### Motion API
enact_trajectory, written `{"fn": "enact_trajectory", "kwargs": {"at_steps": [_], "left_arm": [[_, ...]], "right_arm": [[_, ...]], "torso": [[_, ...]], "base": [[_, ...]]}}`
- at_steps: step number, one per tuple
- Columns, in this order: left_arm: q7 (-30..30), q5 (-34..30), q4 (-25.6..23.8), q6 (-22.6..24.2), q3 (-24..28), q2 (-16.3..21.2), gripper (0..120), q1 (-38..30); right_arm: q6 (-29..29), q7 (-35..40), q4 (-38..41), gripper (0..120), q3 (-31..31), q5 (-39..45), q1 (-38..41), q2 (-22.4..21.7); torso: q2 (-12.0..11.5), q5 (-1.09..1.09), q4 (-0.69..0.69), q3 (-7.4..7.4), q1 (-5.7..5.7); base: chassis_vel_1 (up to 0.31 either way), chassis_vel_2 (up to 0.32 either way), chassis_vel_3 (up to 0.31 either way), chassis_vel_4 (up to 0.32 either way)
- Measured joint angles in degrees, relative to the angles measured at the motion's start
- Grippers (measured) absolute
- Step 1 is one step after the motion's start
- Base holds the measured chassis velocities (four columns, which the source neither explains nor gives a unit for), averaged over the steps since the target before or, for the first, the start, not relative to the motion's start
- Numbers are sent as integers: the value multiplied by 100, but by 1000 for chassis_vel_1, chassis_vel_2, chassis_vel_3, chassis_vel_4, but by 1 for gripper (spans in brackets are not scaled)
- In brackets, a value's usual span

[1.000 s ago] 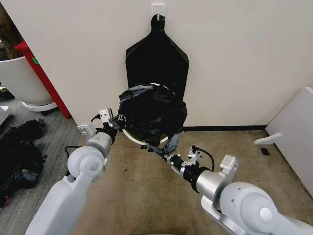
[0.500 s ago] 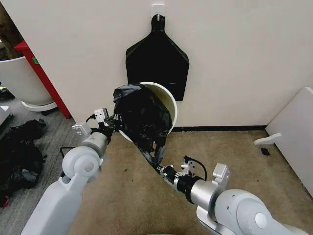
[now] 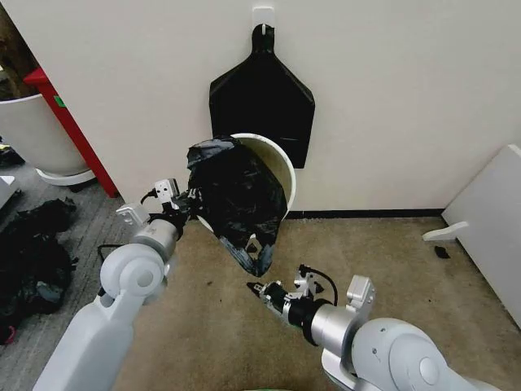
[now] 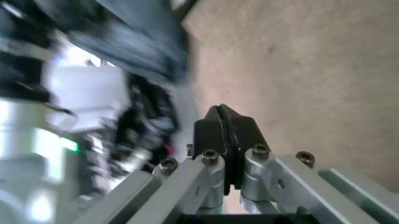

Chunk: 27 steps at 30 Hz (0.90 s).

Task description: Place the garbage bag over the trash bin.

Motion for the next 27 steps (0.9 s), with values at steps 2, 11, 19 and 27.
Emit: {"fn": "enact_trajectory", "kwargs": {"at_steps": [2, 11, 19, 27], "left_arm": [[-1, 6, 40, -4, -22, 3, 2, -15], [24, 112, 156, -44, -59, 25, 2, -23], [117, 230, 192, -51, 13, 27, 2, -37], [132, 236, 191, -52, 53, 25, 2, -59]], "right_arm": [[-411, -61, -1, 7, 4, -388, -131, -193], [-978, -886, -4, 38, 260, -2033, 7, -700], [-812, -1357, -6, 66, 316, -2384, 212, -600], [-835, -1540, -6, 95, 212, -2578, 236, -481]], "torso": [[0, -1, -1, 0, 0], [0, 0, -1, 0, 0], [0, 0, -1, 0, 0], [0, 0, -1, 0, 0]], "base": [[0, 0, 0, 0], [0, 0, 0, 0], [0, 0, 0, 0], [0, 0, 0, 0]]}}
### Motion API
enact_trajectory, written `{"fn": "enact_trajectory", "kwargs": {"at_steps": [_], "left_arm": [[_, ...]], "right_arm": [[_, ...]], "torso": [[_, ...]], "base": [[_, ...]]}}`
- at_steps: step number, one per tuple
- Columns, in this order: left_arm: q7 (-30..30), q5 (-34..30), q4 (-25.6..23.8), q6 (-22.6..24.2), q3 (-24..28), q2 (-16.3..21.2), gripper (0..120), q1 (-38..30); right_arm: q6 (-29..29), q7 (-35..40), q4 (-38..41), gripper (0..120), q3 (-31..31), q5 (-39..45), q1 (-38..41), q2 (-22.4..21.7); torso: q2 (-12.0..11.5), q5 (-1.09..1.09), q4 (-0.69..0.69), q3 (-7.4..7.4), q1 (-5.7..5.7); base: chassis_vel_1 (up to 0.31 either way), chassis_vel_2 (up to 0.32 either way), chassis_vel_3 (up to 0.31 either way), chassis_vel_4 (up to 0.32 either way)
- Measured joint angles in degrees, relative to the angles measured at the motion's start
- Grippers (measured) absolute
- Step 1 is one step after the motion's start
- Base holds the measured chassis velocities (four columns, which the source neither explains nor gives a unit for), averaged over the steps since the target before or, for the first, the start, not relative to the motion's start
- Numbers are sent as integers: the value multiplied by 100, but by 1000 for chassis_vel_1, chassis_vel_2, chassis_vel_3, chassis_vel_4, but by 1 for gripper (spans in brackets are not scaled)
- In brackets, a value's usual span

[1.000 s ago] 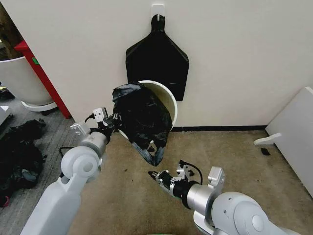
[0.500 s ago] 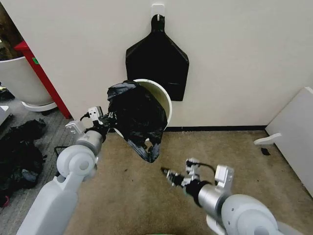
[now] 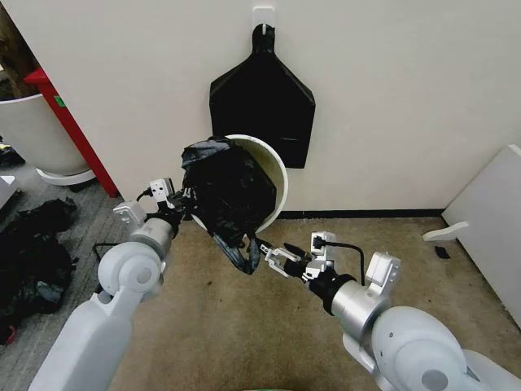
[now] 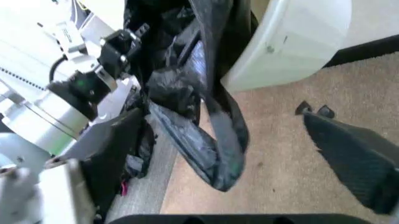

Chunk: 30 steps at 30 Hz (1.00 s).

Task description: Place the garbage bag over the trash bin.

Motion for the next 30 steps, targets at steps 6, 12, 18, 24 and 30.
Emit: {"fn": "enact_trajectory", "kwargs": {"at_steps": [6, 12, 18, 24, 30], "left_arm": [[7, -9, 47, 0, -11, 16, 2, -22], [10, -48, -16, 1, -10, 32, 2, -27], [10, -52, -39, 5, -13, 39, 2, 24], [6, -71, -72, 19, 13, 38, 2, 24], [3, -75, -89, 26, 41, 28, 2, 23]], "right_arm": [[-56, 37, -1, 100, 69, -105, -113, -249], [-80, -87, -1, 100, 15, -290, -116, -198], [-38, -318, -1, 100, -52, -352, -99, -68], [16, -559, -1, 100, -168, -469, -77, 173], [60, -622, -1, 82, -219, -471, -91, 301]], "torso": [[0, 0, 0, 0, 0], [0, 0, 0, 0, 0], [0, 0, 0, 0, 0], [0, 0, 0, 0, 0], [0, 0, 0, 0, 0]], "base": [[0, 0, 0, 0], [0, 0, 0, 0], [0, 0, 0, 0], [0, 0, 0, 0], [0, 0, 0, 0]]}}
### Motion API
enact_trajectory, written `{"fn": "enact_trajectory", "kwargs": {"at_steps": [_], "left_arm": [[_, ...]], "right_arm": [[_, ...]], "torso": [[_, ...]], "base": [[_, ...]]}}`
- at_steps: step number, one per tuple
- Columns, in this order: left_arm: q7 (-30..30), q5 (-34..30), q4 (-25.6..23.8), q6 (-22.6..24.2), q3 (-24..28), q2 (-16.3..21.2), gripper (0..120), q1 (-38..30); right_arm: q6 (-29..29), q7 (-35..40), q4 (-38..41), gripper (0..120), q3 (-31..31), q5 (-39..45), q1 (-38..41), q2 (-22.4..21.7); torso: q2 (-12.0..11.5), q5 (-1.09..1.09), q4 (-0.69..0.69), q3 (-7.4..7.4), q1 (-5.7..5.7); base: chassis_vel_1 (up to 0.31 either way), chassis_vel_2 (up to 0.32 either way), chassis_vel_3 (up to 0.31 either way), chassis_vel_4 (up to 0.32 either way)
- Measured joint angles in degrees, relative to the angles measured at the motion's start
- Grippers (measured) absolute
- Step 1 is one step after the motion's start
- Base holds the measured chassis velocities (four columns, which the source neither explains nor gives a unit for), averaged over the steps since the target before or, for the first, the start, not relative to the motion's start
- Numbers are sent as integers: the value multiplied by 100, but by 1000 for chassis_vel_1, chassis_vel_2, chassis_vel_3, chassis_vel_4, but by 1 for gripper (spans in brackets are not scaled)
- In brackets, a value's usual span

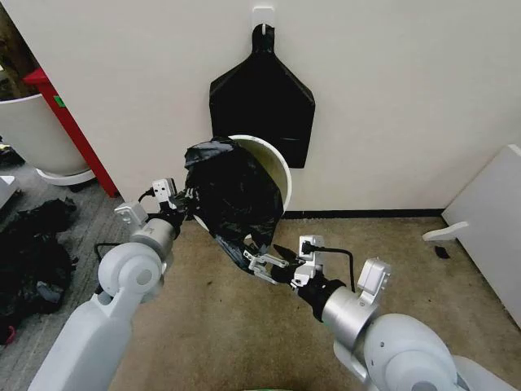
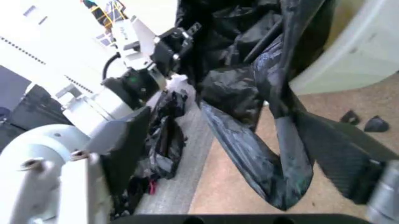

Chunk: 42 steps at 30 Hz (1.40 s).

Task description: Place the garbage bag over the trash bin.

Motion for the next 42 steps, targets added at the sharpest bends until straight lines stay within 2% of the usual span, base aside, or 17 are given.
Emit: {"fn": "enact_trajectory", "kwargs": {"at_steps": [6, 8, 10, 11, 15, 16, 18, 22, 27, 42], "left_arm": [[-6, -8, -24, 5, 26, -16, 2, 9], [-9, -32, -32, 7, 27, -18, 2, 11], [-13, -50, -41, 10, 27, -18, 2, 12], [-21, -104, -68, 16, 24, -17, 2, 15], [-29, -183, -112, 31, 4, -7, 2, 23], [-34, -240, -148, 48, -16, 0, 2, 24], [-36, -263, -164, 57, -25, 2, 2, 24], [-51, -377, -205, 94, -121, 31, 2, 37], [-65, -501, -259, 110, -188, 47, 2, 71], [-418, -1658, -571, 276, -452, 122, 2, 58]], "right_arm": [[37, -20, 0, 64, -24, -1, -23, 112], [44, -25, -10, 52, -25, -6, -27, 130], [49, -33, -22, 49, -25, -12, -29, 137], [54, -45, -57, 41, -26, -21, -29, 154], [73, -51, -139, 28, -26, -52, -26, 198], [76, -64, -163, 21, -30, -83, -27, 187], [77, -65, -174, 18, -29, -95, -28, 183], [100, -66, -179, 0, -25, -150, -85, 84], [113, -59, -176, 0, -24, -175, -138, 58], [152, -86, -394, 0, -38, -484, -328, 56]], "torso": [[0, 0, 0, 0, 0], [0, 0, 0, 0, 0], [0, 0, 0, 0, 0], [0, 0, 0, 0, 0], [0, 0, 0, 0, 0], [0, 0, 0, 0, 0], [0, 0, 0, 0, 0], [0, 0, 0, 0, 0], [0, 0, 0, 0, 0], [0, 0, 0, 0, 0]], "base": [[0, 0, 0, 0], [0, 0, 0, 0], [0, 0, 0, 0], [0, 0, 0, 0], [0, 0, 0, 0], [0, 0, 0, 0], [0, 0, 0, 0], [0, 0, 0, 0], [0, 0, 0, 0], [0, 0, 0, 0]]}}
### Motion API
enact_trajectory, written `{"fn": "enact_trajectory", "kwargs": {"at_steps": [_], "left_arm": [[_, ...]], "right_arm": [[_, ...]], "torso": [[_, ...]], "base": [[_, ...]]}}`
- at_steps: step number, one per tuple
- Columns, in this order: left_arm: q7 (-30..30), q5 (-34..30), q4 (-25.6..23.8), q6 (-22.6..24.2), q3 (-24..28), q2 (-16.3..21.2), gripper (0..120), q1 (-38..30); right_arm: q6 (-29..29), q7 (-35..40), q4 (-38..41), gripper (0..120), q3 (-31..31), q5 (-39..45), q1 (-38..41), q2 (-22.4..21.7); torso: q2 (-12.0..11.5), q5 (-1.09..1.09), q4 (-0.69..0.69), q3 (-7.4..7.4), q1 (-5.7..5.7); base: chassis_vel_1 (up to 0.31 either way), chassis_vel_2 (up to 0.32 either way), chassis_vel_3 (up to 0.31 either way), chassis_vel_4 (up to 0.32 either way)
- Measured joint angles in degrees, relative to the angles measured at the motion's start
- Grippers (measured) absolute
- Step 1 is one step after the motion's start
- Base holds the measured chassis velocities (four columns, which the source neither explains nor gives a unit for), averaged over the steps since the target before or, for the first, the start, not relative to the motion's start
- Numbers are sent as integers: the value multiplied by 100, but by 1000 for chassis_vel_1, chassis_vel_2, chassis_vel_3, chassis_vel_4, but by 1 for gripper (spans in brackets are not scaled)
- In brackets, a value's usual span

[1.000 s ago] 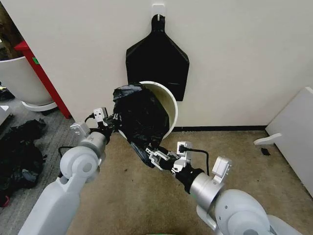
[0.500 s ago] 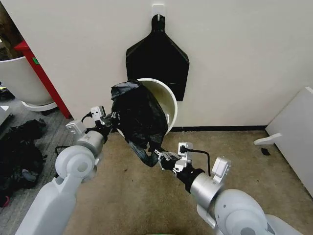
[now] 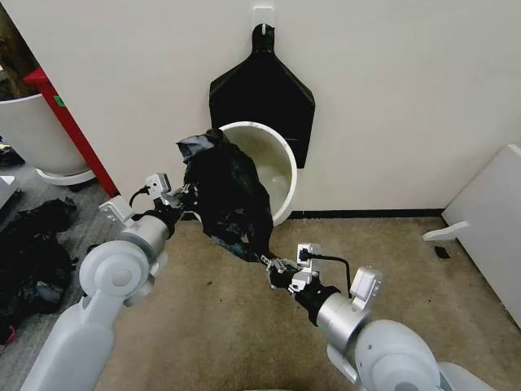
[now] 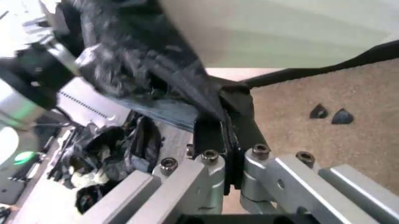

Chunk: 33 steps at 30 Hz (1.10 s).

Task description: Place the garbage bag over the trash bin.

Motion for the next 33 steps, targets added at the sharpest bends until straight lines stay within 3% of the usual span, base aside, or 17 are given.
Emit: {"fn": "enact_trajectory", "kwargs": {"at_steps": [24, 33], "left_arm": [[28, -25, -22, 226, -175, 76, 2, 177], [-120, -423, -189, 258, -229, 85, 2, 216]], "right_arm": [[250, 241, -137, 0, 388, -443, 98, -412], [248, 244, -285, 0, 304, -610, 98, -346]], "torso": [[0, 0, 0, 0, 0], [0, 1, 0, 0, 0]], "base": [[0, 0, 0, 0], [0, 0, 0, 0]]}}
